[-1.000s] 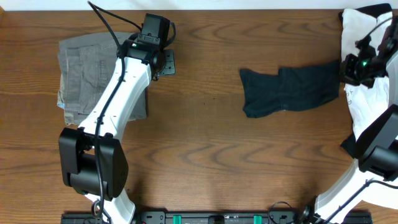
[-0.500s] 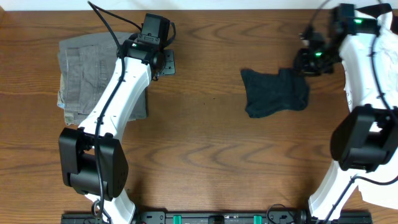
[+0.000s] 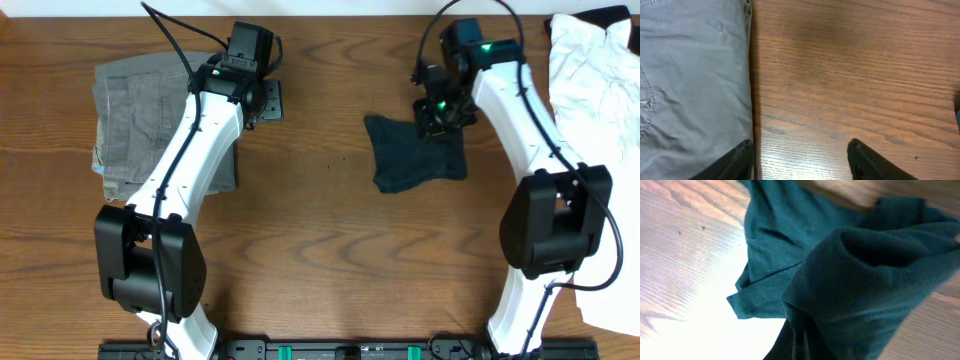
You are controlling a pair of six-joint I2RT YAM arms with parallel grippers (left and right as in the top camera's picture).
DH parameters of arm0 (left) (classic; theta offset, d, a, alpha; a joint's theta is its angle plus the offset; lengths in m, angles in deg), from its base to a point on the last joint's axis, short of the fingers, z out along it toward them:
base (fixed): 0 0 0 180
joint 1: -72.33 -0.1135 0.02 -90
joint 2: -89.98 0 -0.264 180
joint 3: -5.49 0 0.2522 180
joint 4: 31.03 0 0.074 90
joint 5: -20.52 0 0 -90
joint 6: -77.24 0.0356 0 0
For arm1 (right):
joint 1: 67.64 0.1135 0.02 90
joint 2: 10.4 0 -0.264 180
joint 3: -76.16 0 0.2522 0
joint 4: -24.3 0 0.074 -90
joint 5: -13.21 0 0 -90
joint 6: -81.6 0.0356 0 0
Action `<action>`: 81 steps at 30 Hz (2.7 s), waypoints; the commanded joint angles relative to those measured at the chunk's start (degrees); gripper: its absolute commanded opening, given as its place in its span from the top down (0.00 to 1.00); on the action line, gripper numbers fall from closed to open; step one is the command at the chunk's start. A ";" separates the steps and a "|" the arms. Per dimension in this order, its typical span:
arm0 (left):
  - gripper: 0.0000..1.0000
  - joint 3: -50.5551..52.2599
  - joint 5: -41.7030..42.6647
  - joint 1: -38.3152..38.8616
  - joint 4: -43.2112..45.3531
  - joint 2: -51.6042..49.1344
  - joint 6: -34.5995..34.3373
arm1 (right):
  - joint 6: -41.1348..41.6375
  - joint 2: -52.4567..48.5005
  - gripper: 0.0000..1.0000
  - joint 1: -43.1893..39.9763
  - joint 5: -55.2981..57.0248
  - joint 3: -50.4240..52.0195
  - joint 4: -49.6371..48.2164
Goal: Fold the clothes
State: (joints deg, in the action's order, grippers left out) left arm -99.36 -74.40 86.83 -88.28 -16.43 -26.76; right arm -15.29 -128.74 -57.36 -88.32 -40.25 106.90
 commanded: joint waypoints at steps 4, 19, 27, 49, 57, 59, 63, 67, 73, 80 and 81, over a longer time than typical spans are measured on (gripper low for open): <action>0.43 0.76 -0.70 -0.09 -0.15 -0.66 -0.24 | 1.81 0.68 0.99 2.10 0.33 0.35 -1.44; 0.85 0.76 -0.68 -0.09 0.09 -0.66 -0.28 | 4.33 0.31 0.99 4.76 0.15 0.61 -2.56; 0.94 1.03 -0.52 -0.07 0.76 -0.79 -2.91 | 8.70 -0.02 0.99 5.62 0.20 0.72 -4.00; 0.94 1.38 55.58 5.75 13.66 -19.30 -5.62 | 10.08 -0.02 0.99 5.53 0.17 0.72 -4.37; 0.94 1.38 57.20 6.91 15.82 -19.82 -5.64 | 10.12 -0.02 0.99 5.55 0.15 0.72 -4.11; 0.94 1.40 56.28 7.50 15.82 -20.55 -5.84 | 10.12 -0.02 0.99 5.55 0.15 0.72 -4.00; 0.94 1.40 55.84 8.61 16.70 -23.06 -5.92 | 10.08 -0.02 0.99 5.53 0.15 0.72 -3.63; 0.94 1.40 55.82 9.40 18.38 -25.88 -6.71 | 10.08 -0.02 0.99 5.55 0.15 0.72 -3.43; 0.94 1.40 53.33 9.46 18.78 -28.22 -6.75 | 10.08 0.00 0.99 5.53 -0.07 0.50 -3.26; 0.94 1.42 48.94 9.46 18.75 -28.35 -6.71 | 10.03 0.00 0.99 5.55 -1.38 -1.20 -0.94; 0.94 1.42 48.96 9.46 18.78 -28.35 -6.71 | 9.86 0.00 0.99 5.55 -1.38 -1.53 -0.39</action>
State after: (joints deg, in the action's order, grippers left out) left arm -97.98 -18.41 96.45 -69.37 -42.95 -33.55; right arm -5.96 -128.74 -53.10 -88.49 -39.90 105.81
